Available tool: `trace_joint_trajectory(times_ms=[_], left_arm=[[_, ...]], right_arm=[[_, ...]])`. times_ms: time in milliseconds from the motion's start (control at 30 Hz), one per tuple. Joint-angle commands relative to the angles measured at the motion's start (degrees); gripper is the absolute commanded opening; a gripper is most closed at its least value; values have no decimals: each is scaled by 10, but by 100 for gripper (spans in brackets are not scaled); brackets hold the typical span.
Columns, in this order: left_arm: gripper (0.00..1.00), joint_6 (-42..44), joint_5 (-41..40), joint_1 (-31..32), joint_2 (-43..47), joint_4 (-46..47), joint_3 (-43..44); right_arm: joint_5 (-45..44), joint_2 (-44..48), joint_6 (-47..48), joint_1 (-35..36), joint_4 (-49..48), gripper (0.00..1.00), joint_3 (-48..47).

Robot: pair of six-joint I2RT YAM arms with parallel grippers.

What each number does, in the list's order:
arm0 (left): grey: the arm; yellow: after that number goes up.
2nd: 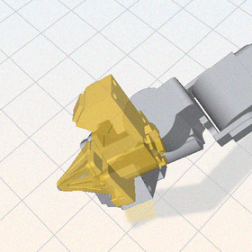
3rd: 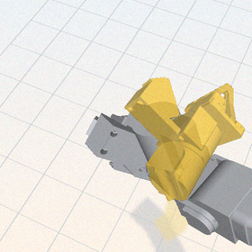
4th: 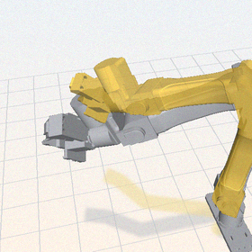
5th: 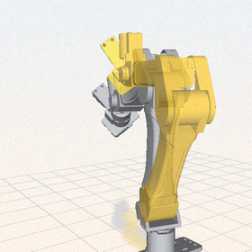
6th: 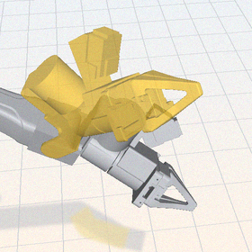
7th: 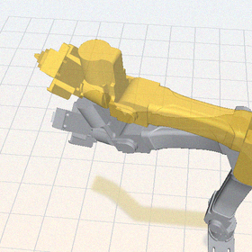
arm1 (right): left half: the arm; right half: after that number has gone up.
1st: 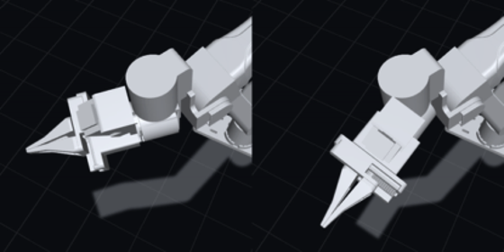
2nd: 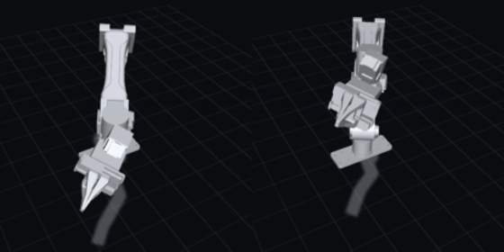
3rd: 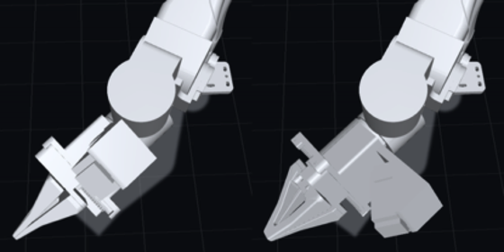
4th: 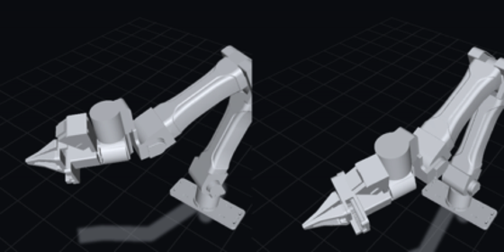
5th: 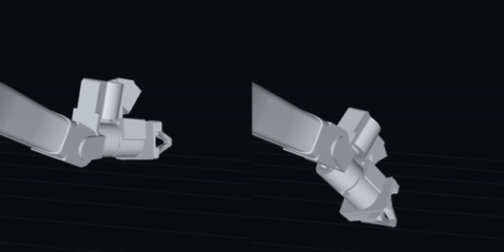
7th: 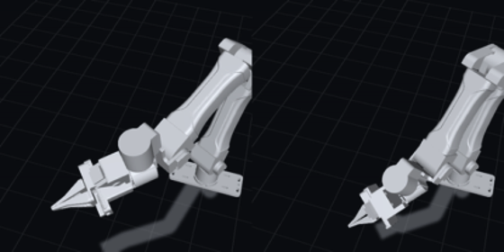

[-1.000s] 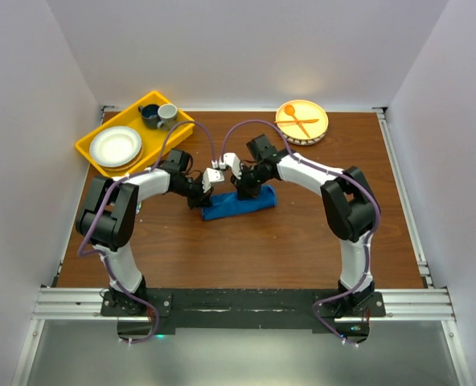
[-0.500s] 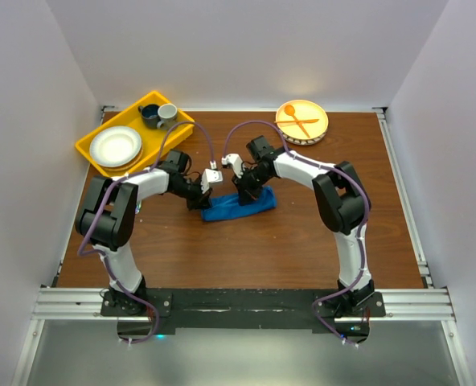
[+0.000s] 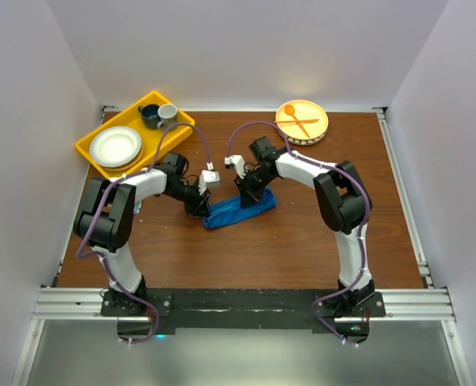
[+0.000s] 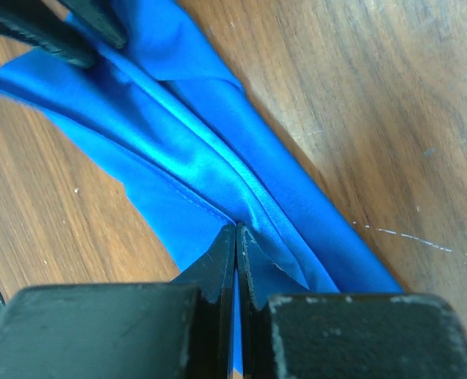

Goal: Fold the napkin into a case and place the utensils inside
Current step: Fold the 2/3-rectangle-folded napkin at the center of the board.

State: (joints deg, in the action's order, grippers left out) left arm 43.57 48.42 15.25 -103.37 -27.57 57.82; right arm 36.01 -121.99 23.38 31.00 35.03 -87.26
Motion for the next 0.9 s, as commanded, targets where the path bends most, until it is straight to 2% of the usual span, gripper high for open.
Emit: trace_joint_trajectory(times_ms=[0,267,400,433,533,567,600,667,767,867], left_arm=[[32,-28,56,-13,-10,-62,40],[46,-88,135,-51,-74,-114,106],[50,-107,136,-56,-94,-128,127],[57,-110,136,-57,-98,-129,129],[61,-132,138,-65,-110,-131,133],[71,-139,144,-67,-110,-130,133],[73,-140,144,-71,-111,-136,135],[73,-136,146,-71,-110,-150,138],[67,-137,149,-71,-104,-168,137],[56,-142,150,-71,-100,-177,135]], right_arm=[[-23,-17,6,-2,29,0,5],[-29,-18,11,1,27,0,8],[-29,-18,8,2,25,0,7],[-29,-18,8,4,25,0,7],[-30,-18,7,4,25,0,7],[-30,-17,7,5,24,0,7],[-31,-17,6,5,23,0,7],[-31,-17,4,5,24,0,7],[-33,-14,0,5,20,0,9],[-34,-12,-3,6,17,0,10]])
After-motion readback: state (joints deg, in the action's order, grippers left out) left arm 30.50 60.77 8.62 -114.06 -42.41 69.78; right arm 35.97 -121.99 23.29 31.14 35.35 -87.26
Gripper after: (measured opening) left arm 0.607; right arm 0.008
